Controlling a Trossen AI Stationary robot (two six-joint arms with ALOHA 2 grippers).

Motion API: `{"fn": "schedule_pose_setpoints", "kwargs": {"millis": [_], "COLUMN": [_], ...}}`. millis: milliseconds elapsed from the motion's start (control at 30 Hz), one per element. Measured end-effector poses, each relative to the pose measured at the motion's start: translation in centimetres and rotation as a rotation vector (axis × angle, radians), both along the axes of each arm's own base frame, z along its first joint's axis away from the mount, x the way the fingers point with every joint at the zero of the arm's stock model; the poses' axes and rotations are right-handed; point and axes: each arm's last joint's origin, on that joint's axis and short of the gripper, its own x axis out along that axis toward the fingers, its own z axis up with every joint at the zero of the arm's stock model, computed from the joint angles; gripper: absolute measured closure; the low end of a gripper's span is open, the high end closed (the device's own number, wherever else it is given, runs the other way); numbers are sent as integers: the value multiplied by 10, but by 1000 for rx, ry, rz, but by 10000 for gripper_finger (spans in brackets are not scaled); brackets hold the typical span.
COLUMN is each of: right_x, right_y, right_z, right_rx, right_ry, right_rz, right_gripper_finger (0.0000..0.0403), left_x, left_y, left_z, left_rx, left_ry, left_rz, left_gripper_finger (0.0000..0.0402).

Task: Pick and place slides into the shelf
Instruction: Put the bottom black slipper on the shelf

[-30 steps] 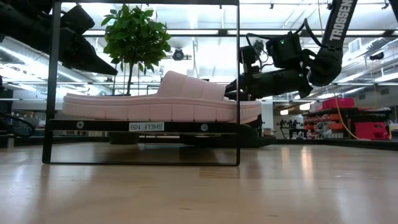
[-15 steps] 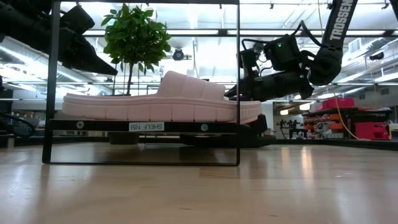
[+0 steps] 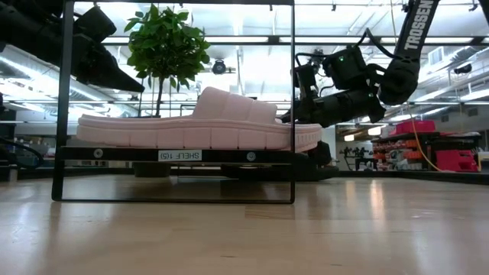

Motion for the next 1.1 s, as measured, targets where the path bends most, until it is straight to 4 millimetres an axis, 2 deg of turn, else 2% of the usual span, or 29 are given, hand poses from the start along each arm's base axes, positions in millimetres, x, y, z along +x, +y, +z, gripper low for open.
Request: {"fn": "schedule_pose_setpoints", "kwargs": {"millis": [100, 433, 700, 900, 1100], "right_x": [0, -1, -1, -5, -18], "right_y": [0, 1, 2, 1, 2], "right_z": [0, -3, -3, 11, 23], "right_rx": [-14, -14, -4, -12, -19], "right_ry": [0, 23, 20, 4, 103], "right_rz": [3, 15, 35, 38, 27], "right_gripper_finger": [391, 331, 311, 307, 307], "left_x": [0, 0, 0, 0, 0], "left_y": [0, 0, 0, 0, 0], "left_z": [0, 0, 0, 0, 0], "left_rx": [2, 3, 3, 2, 2], "left_ry": [1, 2, 1, 2, 1], "left_rz": [-1, -1, -1, -1, -1], "left_gripper_finger": [376, 365, 376, 370, 363]}}
